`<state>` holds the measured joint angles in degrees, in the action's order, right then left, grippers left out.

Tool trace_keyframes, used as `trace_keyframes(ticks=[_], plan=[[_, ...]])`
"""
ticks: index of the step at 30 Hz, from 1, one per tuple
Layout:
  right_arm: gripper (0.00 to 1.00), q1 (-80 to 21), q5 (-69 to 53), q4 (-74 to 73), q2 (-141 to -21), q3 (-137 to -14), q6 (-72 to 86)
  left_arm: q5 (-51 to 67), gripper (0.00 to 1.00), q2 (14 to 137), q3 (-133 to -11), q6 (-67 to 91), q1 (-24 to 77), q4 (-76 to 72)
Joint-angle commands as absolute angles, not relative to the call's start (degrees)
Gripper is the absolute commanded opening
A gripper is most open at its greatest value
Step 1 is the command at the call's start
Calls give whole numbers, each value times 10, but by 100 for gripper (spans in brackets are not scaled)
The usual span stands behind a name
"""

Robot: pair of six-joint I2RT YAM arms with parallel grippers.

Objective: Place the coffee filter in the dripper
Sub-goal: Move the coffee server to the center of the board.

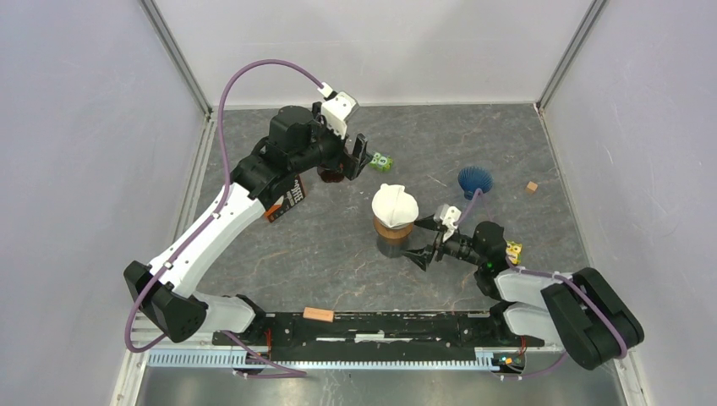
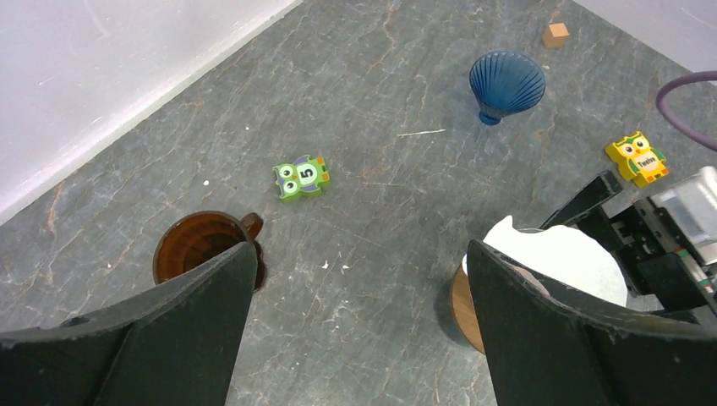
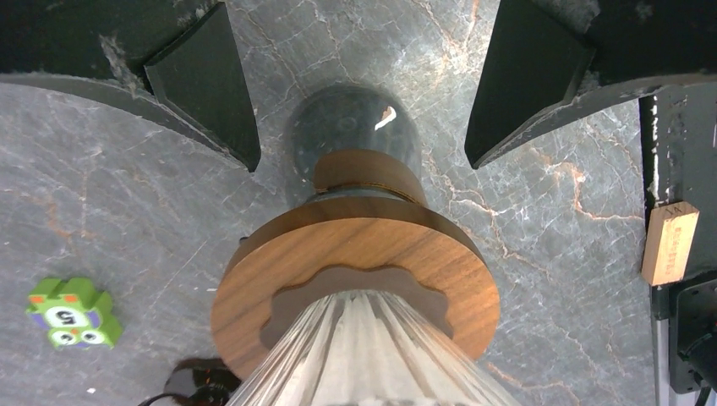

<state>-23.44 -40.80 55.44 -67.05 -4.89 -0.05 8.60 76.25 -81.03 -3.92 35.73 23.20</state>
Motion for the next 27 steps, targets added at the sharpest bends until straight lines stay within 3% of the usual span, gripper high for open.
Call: trace_keyframes(ticks=[1, 7, 15, 27], plan=[[98, -251, -389, 597, -704, -73, -17, 101, 100, 753, -809, -26, 355, 206], [99, -265, -389, 598, -744, -101, -23, 97, 100, 745, -806, -35, 355, 211], [81, -283, -391, 594, -787, -132, -25, 96, 100, 740, -810, -43, 355, 217], [72, -315, -376, 622, -832, -149, -11, 12, 100, 740, -821, -41, 355, 222]])
